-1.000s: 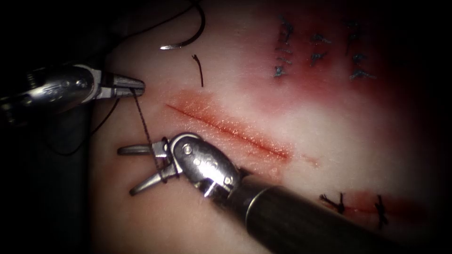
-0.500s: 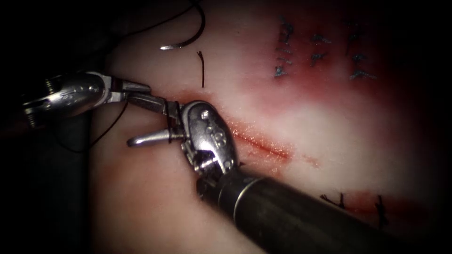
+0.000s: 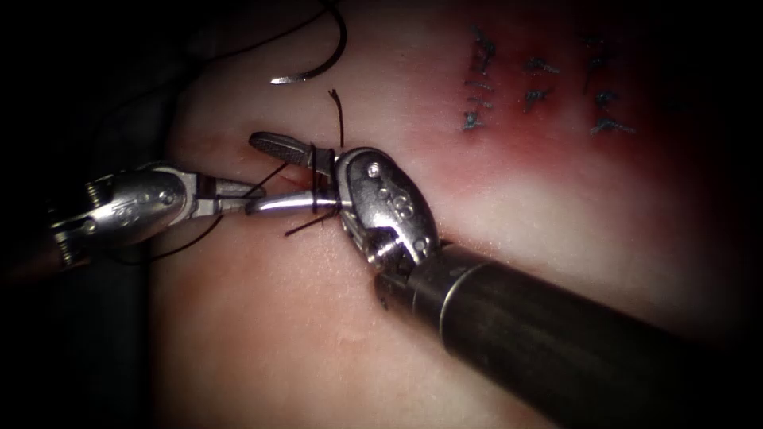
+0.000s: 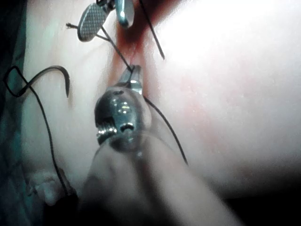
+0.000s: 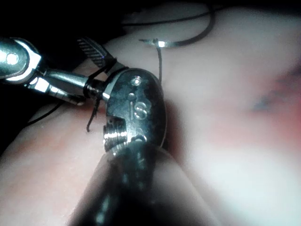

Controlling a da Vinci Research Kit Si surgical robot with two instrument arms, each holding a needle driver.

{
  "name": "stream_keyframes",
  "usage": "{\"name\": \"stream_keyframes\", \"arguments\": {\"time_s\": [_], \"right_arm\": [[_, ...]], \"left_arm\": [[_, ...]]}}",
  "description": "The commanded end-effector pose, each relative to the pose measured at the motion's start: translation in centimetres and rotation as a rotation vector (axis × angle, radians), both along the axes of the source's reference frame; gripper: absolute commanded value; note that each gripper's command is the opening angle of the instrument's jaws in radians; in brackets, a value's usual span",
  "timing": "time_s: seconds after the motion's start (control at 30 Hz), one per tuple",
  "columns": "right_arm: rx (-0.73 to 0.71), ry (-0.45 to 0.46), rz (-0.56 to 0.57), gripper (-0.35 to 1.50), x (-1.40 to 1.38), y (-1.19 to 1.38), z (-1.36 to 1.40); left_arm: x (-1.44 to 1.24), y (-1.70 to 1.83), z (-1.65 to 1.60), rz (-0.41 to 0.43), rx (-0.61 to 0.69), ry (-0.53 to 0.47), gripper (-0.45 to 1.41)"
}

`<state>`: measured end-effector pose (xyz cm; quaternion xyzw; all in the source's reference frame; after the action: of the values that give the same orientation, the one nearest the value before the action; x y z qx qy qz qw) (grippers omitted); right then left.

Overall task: Wound Closure
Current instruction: With the right tool grab the short suture end.

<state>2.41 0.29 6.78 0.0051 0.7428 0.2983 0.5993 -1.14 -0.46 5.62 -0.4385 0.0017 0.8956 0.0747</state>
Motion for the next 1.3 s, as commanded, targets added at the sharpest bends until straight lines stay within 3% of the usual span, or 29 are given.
{"name": "stream_keyframes", "arguments": {"time_s": [0.03, 0.3, 0.5, 0.8, 1.17, 1.27, 1.3], "right_arm": [[0.011, -0.052, 0.034, 0.57, -0.08, 0.12, 0.1], [0.068, -0.18, 0.123, 0.57, -0.38, 0.24, 0.17], [0.098, -0.273, 0.198, 0.71, -0.58, 0.29, 0.21], [0.153, -0.294, 0.283, 0.61, -0.6, 0.41, 0.29], [0.243, -0.381, 0.32, 0.57, -0.5, 0.49, 0.45], [0.249, -0.387, 0.326, 0.49, -0.47, 0.52, 0.49], [0.247, -0.386, 0.322, 0.14, -0.45, 0.52, 0.5]], "left_arm": [[-0.09, 0.05, 0.04, -0.014, -0.008, 0.004, -0.35], [-0.31, 0.06, 0.07, -0.036, -0.008, 0.014, -0.35], [-0.46, 0.16, 0.1, -0.05, 0.0, 0.009, -0.35], [-0.58, 0.34, 0.19, -0.067, 0.005, 0.008, -0.35], [-0.58, 0.43, 0.24, -0.072, 0.006, 0.011, -0.35], [-0.59, 0.44, 0.25, -0.074, 0.006, 0.012, -0.35], [-0.59, 0.44, 0.25, -0.074, 0.006, 0.012, -0.35]]}}
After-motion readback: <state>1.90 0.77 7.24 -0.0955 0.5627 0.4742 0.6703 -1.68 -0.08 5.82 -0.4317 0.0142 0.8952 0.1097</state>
